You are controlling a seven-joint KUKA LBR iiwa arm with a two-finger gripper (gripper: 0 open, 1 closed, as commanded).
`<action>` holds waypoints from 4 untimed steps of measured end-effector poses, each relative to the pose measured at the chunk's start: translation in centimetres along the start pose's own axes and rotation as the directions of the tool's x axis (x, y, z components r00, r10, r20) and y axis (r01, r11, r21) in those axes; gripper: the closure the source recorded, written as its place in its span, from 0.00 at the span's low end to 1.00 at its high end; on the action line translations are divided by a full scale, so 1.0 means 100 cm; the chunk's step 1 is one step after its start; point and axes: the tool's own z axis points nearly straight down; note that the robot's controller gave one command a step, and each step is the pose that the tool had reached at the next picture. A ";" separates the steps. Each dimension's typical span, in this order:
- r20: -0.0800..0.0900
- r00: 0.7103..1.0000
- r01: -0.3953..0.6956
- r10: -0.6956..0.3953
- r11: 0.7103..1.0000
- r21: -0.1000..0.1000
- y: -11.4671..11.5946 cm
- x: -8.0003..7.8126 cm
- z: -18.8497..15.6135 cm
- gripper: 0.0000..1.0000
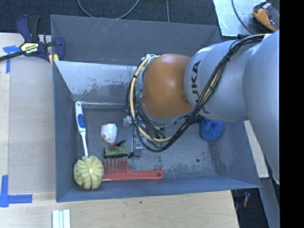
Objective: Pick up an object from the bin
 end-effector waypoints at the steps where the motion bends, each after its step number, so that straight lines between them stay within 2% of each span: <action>1: 0.008 1.000 -0.004 0.004 1.000 -0.001 -0.001 -0.002 -0.004 0.00; 2: 0.009 0.999 0.036 -0.036 0.999 -0.002 0.024 0.037 0.059 0.00; 3: 0.022 0.994 -0.110 0.110 0.994 -0.006 0.018 0.035 0.020 0.00; 4: 0.011 0.999 0.034 -0.034 0.999 -0.003 0.024 0.036 0.058 0.00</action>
Offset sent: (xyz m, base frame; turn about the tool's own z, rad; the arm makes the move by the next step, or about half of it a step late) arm -0.0383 0.0237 -0.0596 -0.0350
